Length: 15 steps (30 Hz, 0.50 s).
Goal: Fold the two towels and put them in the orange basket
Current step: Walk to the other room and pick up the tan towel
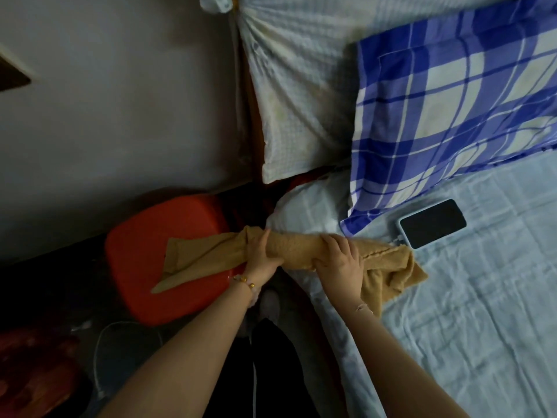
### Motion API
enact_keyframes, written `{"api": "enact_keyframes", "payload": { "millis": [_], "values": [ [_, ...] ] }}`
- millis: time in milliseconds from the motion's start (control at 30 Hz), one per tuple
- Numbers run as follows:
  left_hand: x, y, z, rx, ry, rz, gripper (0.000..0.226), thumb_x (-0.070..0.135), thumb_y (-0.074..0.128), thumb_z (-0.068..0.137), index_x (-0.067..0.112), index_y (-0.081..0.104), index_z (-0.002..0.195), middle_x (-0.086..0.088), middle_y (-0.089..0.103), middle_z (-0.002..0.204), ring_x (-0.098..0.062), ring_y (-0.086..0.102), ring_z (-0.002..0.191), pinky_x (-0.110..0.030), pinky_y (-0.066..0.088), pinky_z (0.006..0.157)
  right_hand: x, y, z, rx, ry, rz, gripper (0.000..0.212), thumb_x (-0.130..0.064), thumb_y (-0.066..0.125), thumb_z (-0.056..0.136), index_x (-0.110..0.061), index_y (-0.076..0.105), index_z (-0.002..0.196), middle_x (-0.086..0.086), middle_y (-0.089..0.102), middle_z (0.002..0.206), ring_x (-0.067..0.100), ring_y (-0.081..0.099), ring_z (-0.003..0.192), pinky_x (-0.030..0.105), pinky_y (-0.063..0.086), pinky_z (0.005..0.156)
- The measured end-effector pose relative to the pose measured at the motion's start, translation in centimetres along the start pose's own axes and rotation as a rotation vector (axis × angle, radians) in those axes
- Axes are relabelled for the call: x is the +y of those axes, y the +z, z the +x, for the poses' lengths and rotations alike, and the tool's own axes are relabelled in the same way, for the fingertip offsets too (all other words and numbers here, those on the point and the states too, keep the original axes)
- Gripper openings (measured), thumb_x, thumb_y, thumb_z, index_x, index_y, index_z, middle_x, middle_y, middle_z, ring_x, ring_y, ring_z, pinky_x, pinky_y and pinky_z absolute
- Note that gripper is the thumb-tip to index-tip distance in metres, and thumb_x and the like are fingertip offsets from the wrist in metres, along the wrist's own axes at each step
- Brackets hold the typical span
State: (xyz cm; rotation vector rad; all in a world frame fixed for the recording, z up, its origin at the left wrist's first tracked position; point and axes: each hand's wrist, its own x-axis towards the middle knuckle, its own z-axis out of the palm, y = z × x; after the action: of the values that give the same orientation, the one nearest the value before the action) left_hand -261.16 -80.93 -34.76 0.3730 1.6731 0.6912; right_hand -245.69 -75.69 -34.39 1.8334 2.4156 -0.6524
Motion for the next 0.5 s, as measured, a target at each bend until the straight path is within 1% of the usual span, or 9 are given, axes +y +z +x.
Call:
{"api": "enact_keyframes", "payload": {
  "millis": [67,133,200,233,267,300,367,400,500],
  "values": [
    [-0.2,0.4,0.5,-0.001,-0.011,-0.016,0.069,0.003,0.06,0.085,0.016,0.027,0.144,-0.007,0.03,0.147,-0.021,0.031,0.134,-0.032,0.033,0.107,-0.2,0.2,0.0,0.007,0.018,-0.001,0.047,-0.017,0.072,0.067,-0.013,0.063,0.113,0.007,0.061,0.113,0.034,0.055,0.106,0.049,0.043,0.089],
    [0.2,0.8,0.7,0.019,-0.009,-0.04,0.053,0.001,0.058,0.086,0.007,0.038,0.134,-0.006,0.047,0.125,-0.014,0.045,0.116,-0.018,0.04,0.088,-0.4,0.2,0.0,0.014,0.032,0.004,0.043,-0.016,0.072,0.066,-0.011,0.065,0.108,0.009,0.062,0.107,0.037,0.055,0.098,0.049,0.045,0.082],
    [0.4,1.1,0.8,0.072,0.001,-0.039,0.039,0.0,0.058,0.086,0.001,0.045,0.122,0.001,0.052,0.098,-0.011,0.049,0.096,-0.005,0.041,0.066,-0.5,0.2,-0.1,0.017,0.053,0.021,0.04,-0.015,0.07,0.067,-0.011,0.065,0.106,0.01,0.062,0.105,0.037,0.055,0.096,0.048,0.045,0.079],
    [0.2,1.1,0.8,0.102,0.004,-0.039,0.034,0.0,0.059,0.085,0.0,0.048,0.118,0.001,0.051,0.092,-0.011,0.049,0.092,-0.003,0.041,0.06,-0.6,0.1,-0.2,0.023,0.062,0.037,0.039,-0.014,0.07,0.067,-0.011,0.065,0.105,0.009,0.062,0.104,0.037,0.055,0.096,0.047,0.045,0.079],
    [0.0,1.0,0.7,0.126,0.004,-0.048,0.031,0.0,0.06,0.085,0.0,0.049,0.114,-0.002,0.052,0.092,-0.014,0.05,0.092,-0.004,0.042,0.061,-0.7,0.0,-0.4,0.034,0.063,0.064,0.037,-0.013,0.07,0.067,-0.011,0.066,0.103,0.009,0.062,0.103,0.036,0.055,0.094,0.046,0.045,0.078],
    [-0.1,0.8,0.5,0.134,-0.002,-0.06,0.026,0.001,0.06,0.085,0.003,0.051,0.11,-0.006,0.053,0.095,-0.016,0.051,0.093,-0.009,0.044,0.066,-0.7,-0.2,-0.6,0.051,0.052,0.1,0.036,-0.012,0.069,0.066,-0.011,0.066,0.102,0.008,0.063,0.101,0.035,0.056,0.092,0.045,0.045,0.078],
    [-0.2,0.4,0.0,0.131,-0.006,-0.098,0.017,0.002,0.06,0.085,0.008,0.051,0.098,-0.01,0.055,0.097,-0.021,0.054,0.094,-0.025,0.048,0.078,-1.0,-0.6,-1.1,0.078,0.012,0.182,0.035,-0.01,0.069,0.066,-0.012,0.066,0.101,0.007,0.063,0.099,0.033,0.057,0.089,0.042,0.045,0.08],
    [-0.2,0.2,-0.4,0.125,0.005,-0.115,0.015,0.002,0.06,0.085,0.01,0.051,0.093,-0.01,0.056,0.096,-0.021,0.056,0.093,-0.03,0.049,0.081,-1.2,-1.0,-1.4,0.086,-0.001,0.22,0.034,-0.009,0.069,0.066,-0.012,0.066,0.1,0.006,0.062,0.098,0.031,0.058,0.089,0.041,0.045,0.081],
    [0.2,-0.7,-2.1,0.119,0.063,-0.168,0.016,0.003,0.06,0.084,0.016,0.051,0.083,-0.009,0.058,0.092,-0.021,0.058,0.09,-0.034,0.051,0.081,-2.2,-2.2,-2.3,0.119,-0.014,0.313,0.033,-0.005,0.069,0.067,-0.012,0.066,0.1,0.003,0.062,0.097,0.024,0.059,0.09,0.037,0.048,0.081]
  ]
}}
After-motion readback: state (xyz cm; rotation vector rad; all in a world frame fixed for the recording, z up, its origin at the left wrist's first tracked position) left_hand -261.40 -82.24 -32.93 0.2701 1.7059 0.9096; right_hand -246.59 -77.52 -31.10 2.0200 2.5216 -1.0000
